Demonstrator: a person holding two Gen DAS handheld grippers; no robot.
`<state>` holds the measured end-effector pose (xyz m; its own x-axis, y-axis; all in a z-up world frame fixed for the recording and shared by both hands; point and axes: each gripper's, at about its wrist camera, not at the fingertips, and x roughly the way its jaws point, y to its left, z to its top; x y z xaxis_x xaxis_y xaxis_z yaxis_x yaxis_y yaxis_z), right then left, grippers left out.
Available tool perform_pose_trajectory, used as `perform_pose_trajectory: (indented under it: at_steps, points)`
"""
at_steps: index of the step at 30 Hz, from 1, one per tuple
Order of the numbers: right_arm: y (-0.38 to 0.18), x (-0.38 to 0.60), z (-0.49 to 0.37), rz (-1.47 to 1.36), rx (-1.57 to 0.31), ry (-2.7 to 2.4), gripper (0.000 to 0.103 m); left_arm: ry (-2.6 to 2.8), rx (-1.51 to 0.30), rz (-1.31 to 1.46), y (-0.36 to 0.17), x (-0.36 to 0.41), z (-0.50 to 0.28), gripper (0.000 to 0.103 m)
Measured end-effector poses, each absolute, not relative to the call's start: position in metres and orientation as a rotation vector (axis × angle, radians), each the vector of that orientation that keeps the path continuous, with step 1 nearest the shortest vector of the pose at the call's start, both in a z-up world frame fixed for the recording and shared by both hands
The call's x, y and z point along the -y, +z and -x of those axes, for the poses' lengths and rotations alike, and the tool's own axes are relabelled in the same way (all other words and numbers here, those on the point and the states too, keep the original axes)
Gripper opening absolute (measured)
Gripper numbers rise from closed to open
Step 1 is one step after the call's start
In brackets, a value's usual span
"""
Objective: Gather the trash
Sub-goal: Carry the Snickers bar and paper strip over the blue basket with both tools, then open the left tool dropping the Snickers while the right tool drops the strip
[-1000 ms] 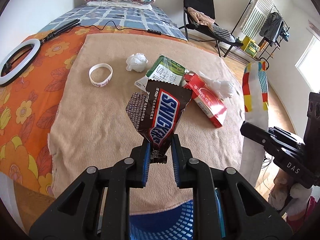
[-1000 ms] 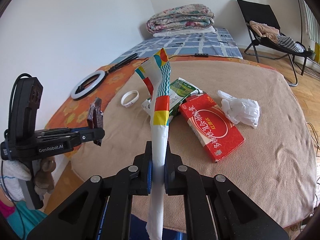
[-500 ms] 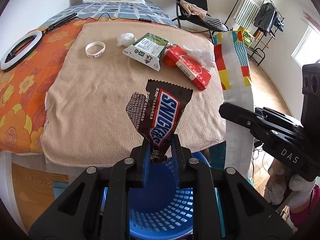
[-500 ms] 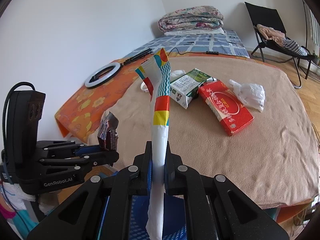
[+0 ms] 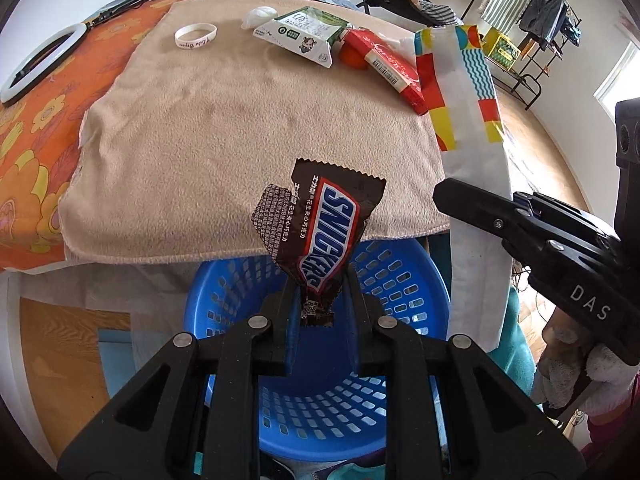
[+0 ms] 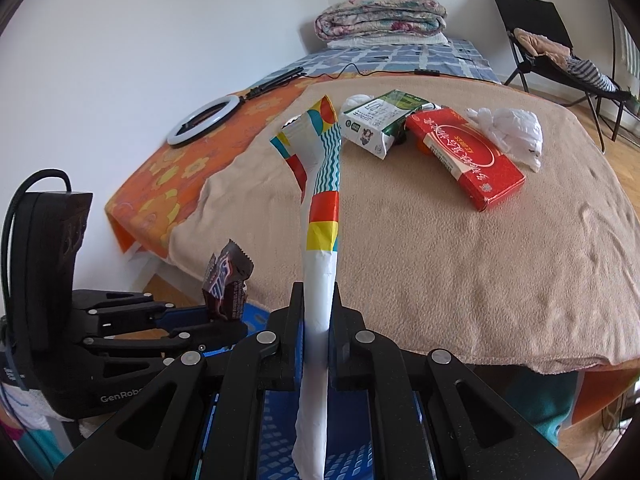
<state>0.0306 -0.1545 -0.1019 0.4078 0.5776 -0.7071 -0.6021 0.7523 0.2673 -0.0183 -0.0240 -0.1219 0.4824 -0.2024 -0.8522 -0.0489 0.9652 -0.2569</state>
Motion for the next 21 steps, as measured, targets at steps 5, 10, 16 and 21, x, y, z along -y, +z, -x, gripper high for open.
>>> perform_pose_trajectory:
  at_steps: [5,10,16,21]
  points:
    - [-0.112,0.150,-0.031,0.033,-0.892,0.740,0.007,-0.086,-1.092,0.249,-0.131,0.025,0.020,0.018]
    - [-0.121,0.148,-0.028,0.044,-0.908,0.742,0.007,-0.081,-1.104,0.241,-0.134,0.025,0.019,0.018]
    - [-0.129,0.150,-0.026,0.041,-0.931,0.746,0.007,-0.077,-1.130,0.236,-0.140,0.026,0.018,0.033]
    - [-0.133,0.152,-0.027,0.038,-0.951,0.735,0.009,-0.060,-1.134,0.224,-0.141,0.026,0.018,0.045]
